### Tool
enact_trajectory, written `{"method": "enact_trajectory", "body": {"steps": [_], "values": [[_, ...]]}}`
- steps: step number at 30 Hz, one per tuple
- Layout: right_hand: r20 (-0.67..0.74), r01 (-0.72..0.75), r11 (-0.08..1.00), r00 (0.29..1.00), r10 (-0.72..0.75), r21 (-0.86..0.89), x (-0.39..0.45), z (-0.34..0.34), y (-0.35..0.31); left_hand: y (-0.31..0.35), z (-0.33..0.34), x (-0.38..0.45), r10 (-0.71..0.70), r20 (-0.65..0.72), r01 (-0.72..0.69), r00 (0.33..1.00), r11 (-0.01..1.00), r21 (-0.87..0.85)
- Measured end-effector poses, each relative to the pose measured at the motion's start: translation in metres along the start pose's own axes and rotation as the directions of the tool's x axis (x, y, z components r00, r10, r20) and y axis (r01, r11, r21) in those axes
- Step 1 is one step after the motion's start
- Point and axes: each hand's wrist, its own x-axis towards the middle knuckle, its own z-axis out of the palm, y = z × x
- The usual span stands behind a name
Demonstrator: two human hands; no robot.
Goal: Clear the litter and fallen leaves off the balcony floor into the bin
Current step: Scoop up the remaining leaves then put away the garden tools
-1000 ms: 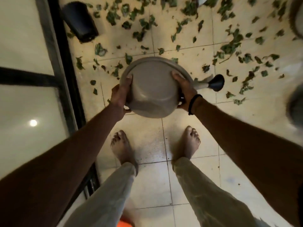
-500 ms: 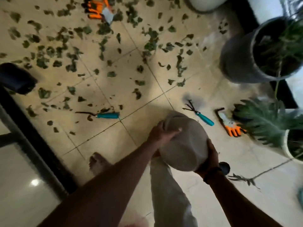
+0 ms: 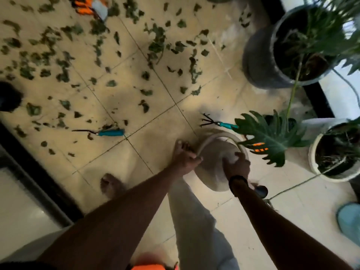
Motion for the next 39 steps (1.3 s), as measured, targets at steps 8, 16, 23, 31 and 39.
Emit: {"method": "enact_trajectory", "body": {"steps": [8,16,23,31,39], "values": [[0.468,0.657,0.672,0.739,-0.485,-0.342,0.036,0.099,-0.165,-0.094,-0.138,0.033,-0.416,-0.474,0.229,0.776,0.887,-0.401],[0.681,0.961,0.204,0.277,-0.677,-0.188,-0.020,0.327,-0.251,-0.262,-0.212,0.088,-0.415,-0.751,0.321,0.514,0.905,-0.280],[0.701,0.981,-0.077,0.072,-0.709,-0.179,-0.025,0.414,-0.264,-0.321,-0.272,0.102,0.442,-0.580,0.101,0.684,0.730,0.675],[0.808,0.884,-0.459,-0.203,-0.553,-0.092,0.022,0.358,-0.194,-0.355,-0.307,0.097,0.253,-0.897,0.191,0.362,0.922,0.336],[0.555,0.835,-0.337,-0.047,-0.830,-0.434,0.037,0.385,-0.209,-0.400,-0.178,0.142,-0.420,-0.884,0.168,0.204,0.905,-0.391]]}}
